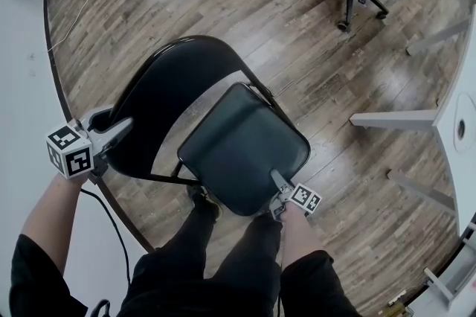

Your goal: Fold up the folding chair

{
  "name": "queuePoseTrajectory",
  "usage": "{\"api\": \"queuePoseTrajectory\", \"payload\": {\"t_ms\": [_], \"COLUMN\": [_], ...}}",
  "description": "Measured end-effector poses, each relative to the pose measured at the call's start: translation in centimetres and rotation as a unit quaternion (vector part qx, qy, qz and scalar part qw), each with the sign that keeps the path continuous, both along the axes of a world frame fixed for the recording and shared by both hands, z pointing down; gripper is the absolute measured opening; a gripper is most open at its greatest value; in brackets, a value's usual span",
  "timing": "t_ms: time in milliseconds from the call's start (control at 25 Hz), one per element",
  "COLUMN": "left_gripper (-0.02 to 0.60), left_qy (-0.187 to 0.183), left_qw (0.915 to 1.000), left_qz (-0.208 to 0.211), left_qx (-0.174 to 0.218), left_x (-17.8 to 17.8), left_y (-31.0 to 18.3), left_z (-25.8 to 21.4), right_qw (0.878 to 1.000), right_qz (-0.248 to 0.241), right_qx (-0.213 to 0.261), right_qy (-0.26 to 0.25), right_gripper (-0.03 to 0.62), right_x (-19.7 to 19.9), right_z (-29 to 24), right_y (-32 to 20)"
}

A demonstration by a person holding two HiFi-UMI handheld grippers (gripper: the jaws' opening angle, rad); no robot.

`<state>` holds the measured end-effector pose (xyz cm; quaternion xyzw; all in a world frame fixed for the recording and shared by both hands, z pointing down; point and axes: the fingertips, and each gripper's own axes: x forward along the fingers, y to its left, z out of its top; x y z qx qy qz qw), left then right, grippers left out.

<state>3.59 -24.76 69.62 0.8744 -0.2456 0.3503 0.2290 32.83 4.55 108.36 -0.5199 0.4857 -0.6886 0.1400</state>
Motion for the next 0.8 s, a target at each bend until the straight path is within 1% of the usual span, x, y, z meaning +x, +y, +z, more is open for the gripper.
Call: {"api": "queuePoseTrajectory", "payload": {"t_ms": [120, 400, 800], "left_gripper": [0.178, 0.161, 0.163], "left_qy": [0.002, 0.009, 0.029], "left_qw": [1.0, 1.0, 0.9993], "left_qz": [0.002, 0.003, 0.009], "left_qx": [0.001, 0.0, -0.021], "left_x": [0.2, 0.9, 1.6], "left_y": [0.2, 0.8, 2.0], "left_z": [-0.5, -2.4, -4.9], "right_qw": [1.0, 1.0, 1.0], "right_qz": [-0.001, -0.003, -0.011], "right_qx": [-0.001, -0.005, -0.018], "right_qy": [0.001, 0.007, 0.022], "right_gripper": [0.384, 0.367, 0.36], "right_x": [-0.3, -0.9, -2.1], "right_z": [-0.7, -3.0, -6.7], "right_y": [-0.3, -1.4, -3.1]}}
